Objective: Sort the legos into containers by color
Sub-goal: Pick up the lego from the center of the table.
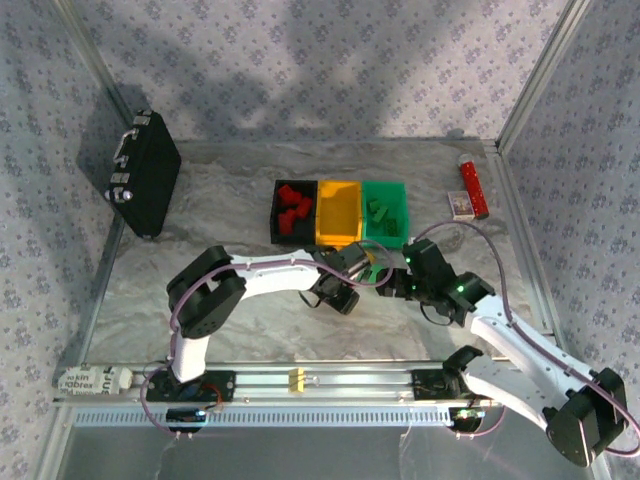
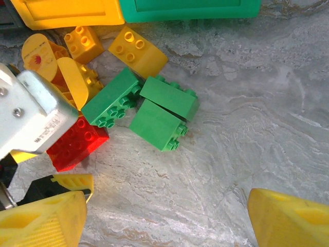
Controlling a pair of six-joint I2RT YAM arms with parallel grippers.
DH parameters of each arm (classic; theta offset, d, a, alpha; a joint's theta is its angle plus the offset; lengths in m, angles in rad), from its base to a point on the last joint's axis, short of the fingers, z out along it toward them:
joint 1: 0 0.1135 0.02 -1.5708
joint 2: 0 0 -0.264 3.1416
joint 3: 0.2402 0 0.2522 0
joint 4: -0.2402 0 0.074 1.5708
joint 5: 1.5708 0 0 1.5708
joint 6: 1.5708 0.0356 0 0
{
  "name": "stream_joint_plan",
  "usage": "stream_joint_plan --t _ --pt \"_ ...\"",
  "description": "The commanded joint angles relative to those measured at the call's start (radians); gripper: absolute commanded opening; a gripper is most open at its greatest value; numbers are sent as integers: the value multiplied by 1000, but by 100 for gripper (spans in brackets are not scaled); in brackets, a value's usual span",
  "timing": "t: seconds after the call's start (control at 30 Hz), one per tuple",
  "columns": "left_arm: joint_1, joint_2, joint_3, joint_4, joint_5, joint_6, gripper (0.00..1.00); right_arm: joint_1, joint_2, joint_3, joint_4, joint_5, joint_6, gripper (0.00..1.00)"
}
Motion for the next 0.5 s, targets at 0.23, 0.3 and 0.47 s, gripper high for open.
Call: stream_joint_plan --t 0.23,0.3,0.47 --pt "-3 -10 -14 22 -9 -26 55 -6 -45 -19 -23 -9 -1 84" --pt "-3 1 2 12 -6 -23 51 -8 -51 -20 -28 -7 1 84" --pt "-10 13 20 -17 -24 -19 40 -13 -61 -22 -40 -5 -1 84"
